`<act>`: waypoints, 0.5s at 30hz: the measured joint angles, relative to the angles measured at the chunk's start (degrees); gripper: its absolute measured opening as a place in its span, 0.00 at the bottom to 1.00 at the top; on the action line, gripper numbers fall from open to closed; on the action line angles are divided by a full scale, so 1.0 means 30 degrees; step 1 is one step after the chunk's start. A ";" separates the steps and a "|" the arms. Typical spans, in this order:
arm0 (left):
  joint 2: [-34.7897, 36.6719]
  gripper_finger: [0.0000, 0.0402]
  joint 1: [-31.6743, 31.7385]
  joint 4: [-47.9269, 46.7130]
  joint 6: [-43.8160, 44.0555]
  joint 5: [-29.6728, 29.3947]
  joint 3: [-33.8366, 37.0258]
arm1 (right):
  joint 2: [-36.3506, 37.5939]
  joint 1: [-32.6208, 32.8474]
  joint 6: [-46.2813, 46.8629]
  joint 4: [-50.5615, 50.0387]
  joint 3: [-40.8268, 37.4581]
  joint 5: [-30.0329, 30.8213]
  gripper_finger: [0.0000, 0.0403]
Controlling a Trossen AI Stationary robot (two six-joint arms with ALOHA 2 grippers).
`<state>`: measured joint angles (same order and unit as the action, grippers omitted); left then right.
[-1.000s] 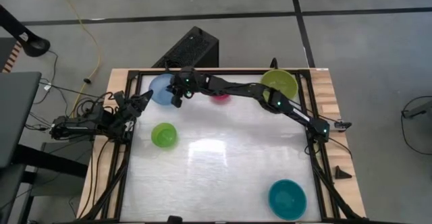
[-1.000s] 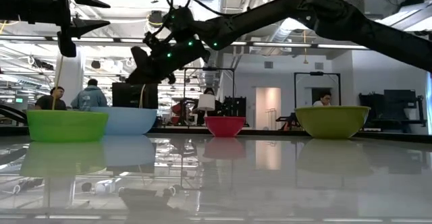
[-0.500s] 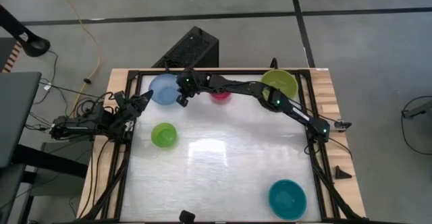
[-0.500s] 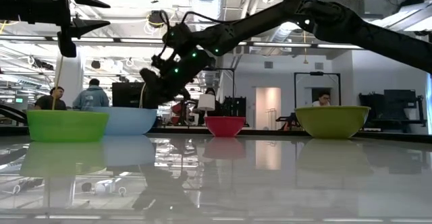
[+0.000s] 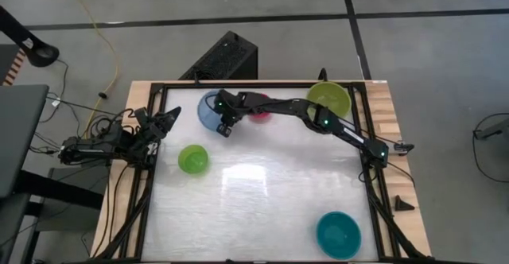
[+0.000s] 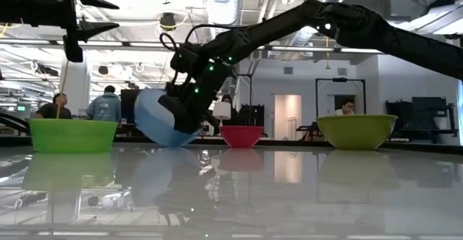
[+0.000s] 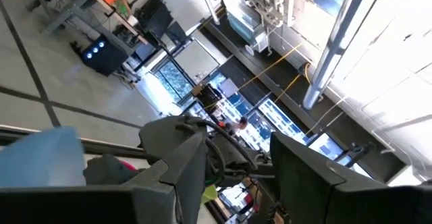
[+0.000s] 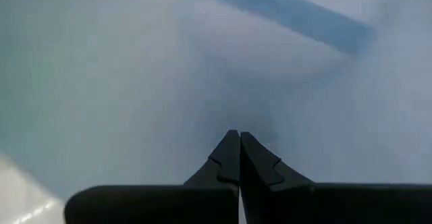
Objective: Nest bowls inside each other
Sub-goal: Stack the blue bowl on the light green bowl
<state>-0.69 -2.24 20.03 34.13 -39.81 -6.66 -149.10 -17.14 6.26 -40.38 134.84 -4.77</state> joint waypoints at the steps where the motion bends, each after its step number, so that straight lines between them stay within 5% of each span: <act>1: 0.0000 0.39 0.0007 -0.0001 0.0046 0.0000 0.0000 | 0.0000 0.0125 -0.0251 -0.0215 0.0002 -0.0084 0.05; 15: 0.0000 0.39 0.0000 0.0000 0.0262 0.0335 0.0000 | 0.0255 0.2226 0.0772 -0.6568 0.0053 -0.3122 0.05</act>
<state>-0.69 -2.24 20.03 34.92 -38.81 -6.66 -148.33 -10.46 8.58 -60.08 135.00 -14.14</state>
